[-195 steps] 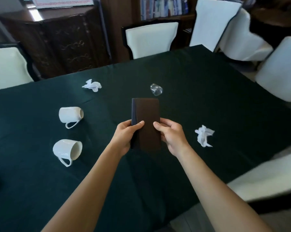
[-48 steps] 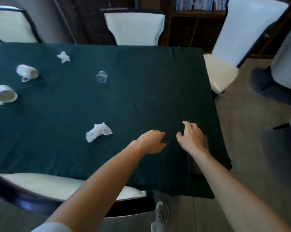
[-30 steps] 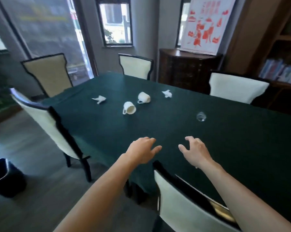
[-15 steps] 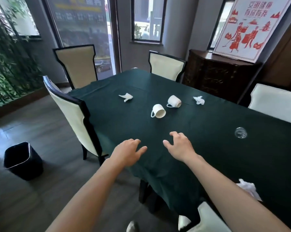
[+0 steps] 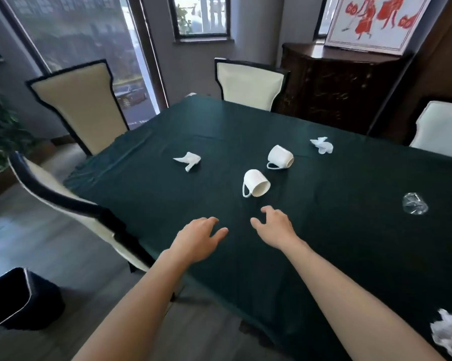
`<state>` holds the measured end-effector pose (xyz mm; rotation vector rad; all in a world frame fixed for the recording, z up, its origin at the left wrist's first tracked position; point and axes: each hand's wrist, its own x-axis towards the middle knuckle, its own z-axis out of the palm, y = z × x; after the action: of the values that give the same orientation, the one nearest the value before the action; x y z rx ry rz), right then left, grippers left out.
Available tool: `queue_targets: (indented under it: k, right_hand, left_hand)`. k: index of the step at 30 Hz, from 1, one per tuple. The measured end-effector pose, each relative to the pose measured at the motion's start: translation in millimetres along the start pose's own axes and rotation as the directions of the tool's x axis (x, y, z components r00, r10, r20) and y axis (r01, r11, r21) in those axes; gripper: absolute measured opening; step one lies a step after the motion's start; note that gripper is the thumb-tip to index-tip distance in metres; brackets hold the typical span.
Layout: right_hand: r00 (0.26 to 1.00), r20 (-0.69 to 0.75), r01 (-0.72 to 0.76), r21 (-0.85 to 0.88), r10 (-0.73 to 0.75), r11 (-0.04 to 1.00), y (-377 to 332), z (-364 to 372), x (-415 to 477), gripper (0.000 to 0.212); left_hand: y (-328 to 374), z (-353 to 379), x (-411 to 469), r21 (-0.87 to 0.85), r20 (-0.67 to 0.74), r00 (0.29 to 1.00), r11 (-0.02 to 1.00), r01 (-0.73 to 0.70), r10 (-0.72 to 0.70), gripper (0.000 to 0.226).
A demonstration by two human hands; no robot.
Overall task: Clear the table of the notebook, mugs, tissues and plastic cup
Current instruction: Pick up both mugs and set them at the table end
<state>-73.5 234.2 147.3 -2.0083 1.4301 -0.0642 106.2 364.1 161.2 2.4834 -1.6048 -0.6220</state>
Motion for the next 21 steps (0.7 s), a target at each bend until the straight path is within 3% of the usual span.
queue_targets:
  k: [10, 18, 21]
  right_hand:
    - [0.988, 0.001, -0.155, 0.159, 0.157, 0.975, -14, 29, 78, 0.065]
    - [0.917, -0.072, -0.323, 0.444, 0.392, 0.836, -20, 63, 164, 0.075]
    - [0.881, -0.086, -0.365, 0.502, 0.465, 0.784, -13, 76, 185, 0.083]
  left_hand:
    - [-5, -30, 125, -0.021, 0.063, 0.981, 0.983, -0.183, 0.184, 0.058]
    - [3, -20, 258, -0.212, 0.204, 0.899, 0.914, -0.347, 0.389, 0.038]
    - [2, -10, 291, -0.254, 0.238, 0.863, 0.886, -0.388, 0.446, 0.041]
